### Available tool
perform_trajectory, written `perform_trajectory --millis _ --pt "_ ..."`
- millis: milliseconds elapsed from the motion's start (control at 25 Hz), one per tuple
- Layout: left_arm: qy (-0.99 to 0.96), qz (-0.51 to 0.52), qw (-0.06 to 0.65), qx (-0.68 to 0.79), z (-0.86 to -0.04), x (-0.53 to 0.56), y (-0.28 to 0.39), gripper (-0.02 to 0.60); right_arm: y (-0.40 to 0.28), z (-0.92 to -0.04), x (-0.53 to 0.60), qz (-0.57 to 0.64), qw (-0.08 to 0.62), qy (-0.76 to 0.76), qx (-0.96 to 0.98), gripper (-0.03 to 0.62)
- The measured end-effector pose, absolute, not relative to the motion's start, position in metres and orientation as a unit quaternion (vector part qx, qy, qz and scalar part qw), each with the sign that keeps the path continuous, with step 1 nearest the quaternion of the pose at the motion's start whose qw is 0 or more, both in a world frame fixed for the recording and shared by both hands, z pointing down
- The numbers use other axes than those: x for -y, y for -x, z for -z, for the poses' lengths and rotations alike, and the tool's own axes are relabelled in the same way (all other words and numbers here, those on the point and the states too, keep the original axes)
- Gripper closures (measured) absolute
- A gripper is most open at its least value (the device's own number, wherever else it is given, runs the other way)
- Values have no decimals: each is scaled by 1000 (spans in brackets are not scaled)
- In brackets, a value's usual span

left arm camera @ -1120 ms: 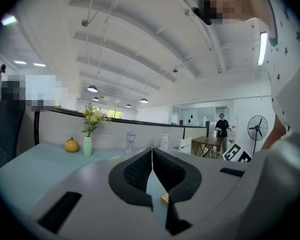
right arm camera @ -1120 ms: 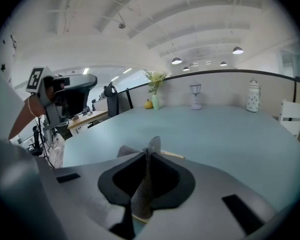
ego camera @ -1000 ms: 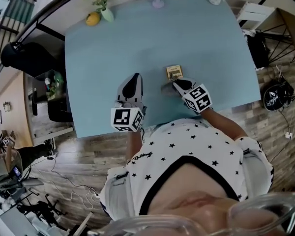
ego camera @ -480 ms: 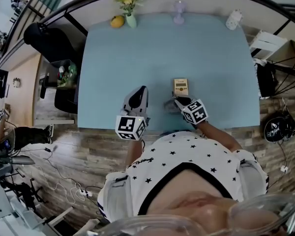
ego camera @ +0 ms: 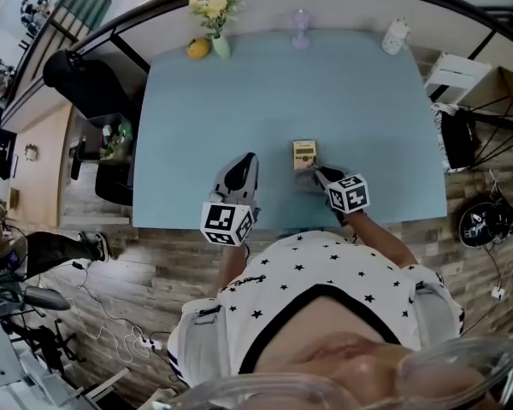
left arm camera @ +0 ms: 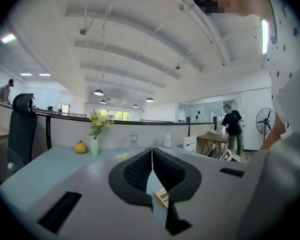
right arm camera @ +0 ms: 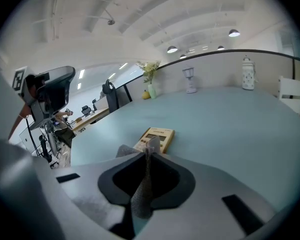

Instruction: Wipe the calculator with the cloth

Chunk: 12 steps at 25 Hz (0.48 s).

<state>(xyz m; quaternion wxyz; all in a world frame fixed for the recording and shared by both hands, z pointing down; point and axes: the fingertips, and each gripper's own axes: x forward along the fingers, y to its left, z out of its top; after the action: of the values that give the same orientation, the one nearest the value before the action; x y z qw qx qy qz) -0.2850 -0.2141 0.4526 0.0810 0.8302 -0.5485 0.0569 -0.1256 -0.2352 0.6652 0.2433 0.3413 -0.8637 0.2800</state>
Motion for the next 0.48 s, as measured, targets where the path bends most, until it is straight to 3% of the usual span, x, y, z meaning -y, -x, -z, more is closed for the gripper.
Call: perform_trajectory --millis 480 --pt "-859 -63 73 503 -451 230 244 551 81 -683 227 -315 237 -388 833 560"
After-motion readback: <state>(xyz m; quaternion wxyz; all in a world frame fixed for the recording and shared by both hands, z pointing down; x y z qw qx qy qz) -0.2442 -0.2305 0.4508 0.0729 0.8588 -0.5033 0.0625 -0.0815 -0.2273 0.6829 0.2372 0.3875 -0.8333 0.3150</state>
